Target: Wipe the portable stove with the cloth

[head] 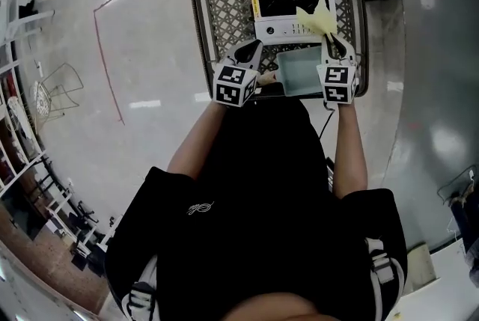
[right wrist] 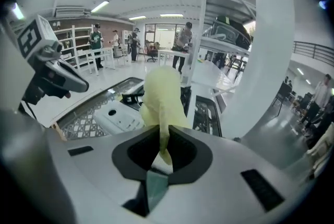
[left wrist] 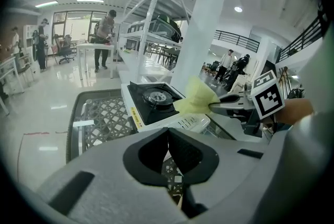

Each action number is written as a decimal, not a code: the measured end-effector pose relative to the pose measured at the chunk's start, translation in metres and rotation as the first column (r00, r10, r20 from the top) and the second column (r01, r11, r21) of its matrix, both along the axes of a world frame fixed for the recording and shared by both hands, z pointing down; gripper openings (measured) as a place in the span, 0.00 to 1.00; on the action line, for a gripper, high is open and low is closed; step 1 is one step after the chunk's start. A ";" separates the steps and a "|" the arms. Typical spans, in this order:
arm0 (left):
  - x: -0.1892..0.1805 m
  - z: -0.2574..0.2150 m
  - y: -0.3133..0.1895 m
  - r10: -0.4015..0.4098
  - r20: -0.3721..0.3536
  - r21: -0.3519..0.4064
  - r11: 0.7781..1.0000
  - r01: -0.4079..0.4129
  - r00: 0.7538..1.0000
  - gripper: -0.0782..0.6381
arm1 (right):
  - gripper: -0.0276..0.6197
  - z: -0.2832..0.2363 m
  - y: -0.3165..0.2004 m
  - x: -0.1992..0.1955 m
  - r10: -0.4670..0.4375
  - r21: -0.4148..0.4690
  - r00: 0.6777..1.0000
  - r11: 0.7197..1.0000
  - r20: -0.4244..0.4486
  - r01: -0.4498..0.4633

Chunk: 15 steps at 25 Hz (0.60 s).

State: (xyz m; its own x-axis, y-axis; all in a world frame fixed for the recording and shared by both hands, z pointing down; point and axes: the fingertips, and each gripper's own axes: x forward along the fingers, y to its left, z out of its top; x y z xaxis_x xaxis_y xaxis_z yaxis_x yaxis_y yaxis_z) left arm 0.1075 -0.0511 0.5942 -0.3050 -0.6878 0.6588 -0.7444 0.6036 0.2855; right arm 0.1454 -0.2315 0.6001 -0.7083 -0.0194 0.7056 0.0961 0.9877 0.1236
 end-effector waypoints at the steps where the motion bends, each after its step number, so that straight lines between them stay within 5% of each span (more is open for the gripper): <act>1: -0.003 -0.001 0.005 -0.013 0.002 0.001 1.000 0.013 1.000 0.13 | 0.09 -0.008 0.008 -0.009 -0.017 -0.006 0.999 1.000 0.031 0.017; 8: -0.029 0.010 0.043 -0.131 0.022 0.002 0.991 0.131 0.991 0.13 | 0.09 -0.029 0.073 -0.082 -0.209 -0.011 0.964 0.977 0.161 0.214; 15: -0.039 -0.004 0.093 -0.237 0.022 0.009 0.972 0.236 0.971 0.13 | 0.09 -0.010 0.155 -0.104 -0.430 -0.011 0.902 0.902 0.049 0.431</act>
State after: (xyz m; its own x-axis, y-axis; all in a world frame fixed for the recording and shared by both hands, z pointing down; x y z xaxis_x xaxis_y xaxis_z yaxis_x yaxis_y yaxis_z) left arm 0.0689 0.0417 0.5907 -0.4743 -0.5982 0.6459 -0.5871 0.7616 0.2743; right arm 0.0410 -0.0761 0.5902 -0.6746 0.3091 0.6704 0.5073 0.8538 0.1169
